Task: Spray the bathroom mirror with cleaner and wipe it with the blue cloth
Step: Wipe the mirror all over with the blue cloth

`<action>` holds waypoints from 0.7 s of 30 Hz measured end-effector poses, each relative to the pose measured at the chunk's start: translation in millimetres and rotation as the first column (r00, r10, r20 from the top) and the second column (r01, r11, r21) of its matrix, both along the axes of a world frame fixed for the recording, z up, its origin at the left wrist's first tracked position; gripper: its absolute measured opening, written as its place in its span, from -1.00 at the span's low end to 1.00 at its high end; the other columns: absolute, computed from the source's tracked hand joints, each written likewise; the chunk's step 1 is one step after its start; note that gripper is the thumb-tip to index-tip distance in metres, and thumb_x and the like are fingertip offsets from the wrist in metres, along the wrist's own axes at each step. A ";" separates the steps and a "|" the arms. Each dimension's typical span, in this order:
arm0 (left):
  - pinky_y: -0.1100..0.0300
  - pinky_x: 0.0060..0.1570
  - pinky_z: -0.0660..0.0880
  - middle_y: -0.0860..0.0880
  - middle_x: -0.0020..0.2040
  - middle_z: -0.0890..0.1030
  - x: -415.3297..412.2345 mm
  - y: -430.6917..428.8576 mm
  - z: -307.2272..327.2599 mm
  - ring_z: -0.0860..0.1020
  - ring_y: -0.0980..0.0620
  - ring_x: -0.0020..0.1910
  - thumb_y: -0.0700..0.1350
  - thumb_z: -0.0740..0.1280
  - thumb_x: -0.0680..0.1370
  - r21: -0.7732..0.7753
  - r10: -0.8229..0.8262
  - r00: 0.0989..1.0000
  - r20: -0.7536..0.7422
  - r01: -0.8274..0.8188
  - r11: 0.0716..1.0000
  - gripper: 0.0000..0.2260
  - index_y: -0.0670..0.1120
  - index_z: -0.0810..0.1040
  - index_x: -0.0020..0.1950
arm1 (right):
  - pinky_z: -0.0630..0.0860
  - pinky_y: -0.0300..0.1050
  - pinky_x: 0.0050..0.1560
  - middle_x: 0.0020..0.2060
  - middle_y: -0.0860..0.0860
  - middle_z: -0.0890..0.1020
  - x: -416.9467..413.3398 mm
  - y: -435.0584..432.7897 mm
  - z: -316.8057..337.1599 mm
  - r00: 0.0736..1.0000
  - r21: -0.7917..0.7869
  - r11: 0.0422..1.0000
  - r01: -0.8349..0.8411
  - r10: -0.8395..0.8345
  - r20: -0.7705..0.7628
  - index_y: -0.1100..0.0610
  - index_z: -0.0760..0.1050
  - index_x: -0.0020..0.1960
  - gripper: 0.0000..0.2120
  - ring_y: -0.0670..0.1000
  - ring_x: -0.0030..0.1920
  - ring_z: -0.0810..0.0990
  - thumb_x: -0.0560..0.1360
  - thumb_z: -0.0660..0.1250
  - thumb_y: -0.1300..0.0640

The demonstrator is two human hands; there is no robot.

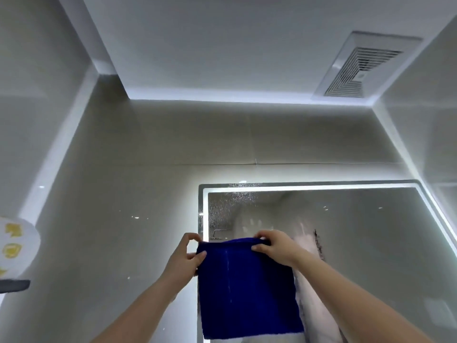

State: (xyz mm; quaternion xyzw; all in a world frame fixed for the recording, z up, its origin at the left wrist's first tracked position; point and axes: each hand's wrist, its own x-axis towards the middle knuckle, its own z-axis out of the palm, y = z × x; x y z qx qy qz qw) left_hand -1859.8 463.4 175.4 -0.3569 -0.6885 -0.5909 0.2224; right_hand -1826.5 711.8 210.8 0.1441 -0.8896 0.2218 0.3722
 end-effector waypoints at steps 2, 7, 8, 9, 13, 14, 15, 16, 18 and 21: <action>0.06 -0.15 0.61 -0.20 -0.16 0.67 -14.7 -3.8 8.6 0.65 -0.12 -0.20 -0.26 0.21 0.59 0.027 0.000 1.000 -0.023 0.001 1.000 -0.82 0.01 0.34 0.07 | 0.38 -0.29 -0.20 -0.07 -0.05 0.57 -11.0 -7.2 9.6 0.997 -0.028 1.000 0.003 -0.006 -0.083 -0.02 0.50 0.09 -0.84 -0.05 -0.07 0.53 0.52 0.34 0.02; 0.02 -0.10 0.60 -0.27 -0.13 0.64 -46.1 -6.7 37.2 0.62 -0.12 -0.23 -0.22 0.29 0.55 0.076 0.035 0.998 -0.058 -0.030 0.997 -0.78 0.02 0.34 0.11 | 0.38 -0.27 -0.13 -0.05 -0.02 0.62 -39.8 -14.0 22.6 0.976 -0.112 0.994 0.005 -0.030 -0.217 -0.04 0.53 0.03 -0.87 -0.01 -0.01 0.57 0.49 0.38 0.04; -0.02 -0.06 0.60 -0.26 -0.13 0.64 -52.6 -5.2 44.2 0.62 -0.13 -0.22 -0.21 0.30 0.54 0.079 0.052 0.996 -0.070 -0.046 0.996 -0.77 0.03 0.35 0.12 | 0.36 -0.27 -0.09 -0.01 0.00 0.63 -45.0 -14.0 26.0 0.970 -0.130 0.991 0.012 -0.043 -0.241 -0.01 0.55 0.06 -0.85 -0.02 0.00 0.56 0.49 0.38 0.04; -0.06 -0.03 0.59 -0.24 -0.14 0.64 -57.3 -3.4 51.6 0.62 -0.15 -0.20 -0.19 0.32 0.53 0.079 0.070 0.994 -0.087 -0.063 0.995 -0.76 0.04 0.35 0.12 | 0.35 -0.28 -0.07 0.03 0.01 0.63 -49.2 -13.6 30.7 0.963 -0.150 0.989 0.015 -0.054 -0.263 0.03 0.57 0.08 -0.82 -0.04 -0.01 0.54 0.49 0.39 0.05; -0.03 0.00 0.57 -0.19 -0.09 0.63 -73.8 13.6 70.3 0.62 -0.17 -0.10 -0.14 0.32 0.53 0.059 0.143 0.979 -0.147 -0.135 0.989 -0.76 0.09 0.36 0.12 | 0.37 -0.24 0.02 0.06 0.03 0.64 -71.5 -8.0 47.9 0.938 -0.179 0.981 0.079 -0.134 -0.319 0.04 0.59 0.09 -0.80 0.02 0.06 0.55 0.48 0.39 0.05; 0.01 -0.01 0.57 -0.17 -0.07 0.62 -78.7 18.1 73.7 0.62 -0.14 -0.11 -0.14 0.31 0.54 0.061 0.169 0.973 -0.161 -0.161 0.985 -0.77 0.09 0.36 0.12 | 0.41 -0.20 0.08 0.05 0.03 0.65 -79.4 -5.8 51.1 0.932 -0.185 0.978 0.097 -0.154 -0.328 0.02 0.59 0.07 -0.82 0.05 0.09 0.56 0.48 0.39 0.05; 0.07 -0.05 0.56 -0.15 -0.07 0.63 -84.7 24.2 77.8 0.62 -0.11 -0.12 -0.13 0.30 0.54 0.069 0.198 0.964 -0.177 -0.188 0.980 -0.78 0.08 0.36 0.12 | 0.43 -0.15 0.14 0.05 0.02 0.65 -88.1 -2.1 54.4 0.928 -0.186 0.976 0.117 -0.174 -0.330 0.00 0.59 0.06 -0.84 0.08 0.11 0.56 0.48 0.38 0.05; 0.12 -0.09 0.54 -0.14 -0.07 0.62 -89.5 30.3 81.8 0.61 -0.08 -0.13 -0.13 0.29 0.55 0.077 0.229 0.954 -0.192 -0.218 0.973 -0.79 0.07 0.36 0.13 | 0.43 -0.10 0.18 0.04 0.01 0.66 -96.6 1.6 57.2 0.923 -0.181 0.973 0.141 -0.195 -0.333 -0.01 0.58 0.06 -0.85 0.09 0.12 0.56 0.49 0.37 0.05; 0.12 -0.10 0.53 -0.13 -0.07 0.62 -101.6 41.2 89.0 0.60 -0.09 -0.12 -0.12 0.29 0.55 0.100 0.287 0.932 -0.221 -0.271 0.957 -0.80 0.05 0.36 0.14 | 0.42 -0.05 0.19 0.03 -0.01 0.66 -112.7 9.0 64.0 0.903 -0.158 0.969 0.191 -0.236 -0.360 -0.03 0.56 0.07 -0.85 0.10 0.12 0.56 0.51 0.33 0.05; 0.08 -0.18 0.53 -0.16 -0.06 0.58 -118.7 54.0 90.7 0.58 -0.14 -0.13 -0.14 0.25 0.57 0.139 0.347 0.903 -0.253 -0.321 0.937 -0.81 0.01 0.36 0.16 | 0.39 -0.01 0.20 0.06 -0.01 0.65 -137.2 15.9 66.6 0.871 -0.119 0.969 0.216 -0.246 -0.425 -0.01 0.52 0.10 -0.85 0.10 0.12 0.56 0.55 0.27 0.07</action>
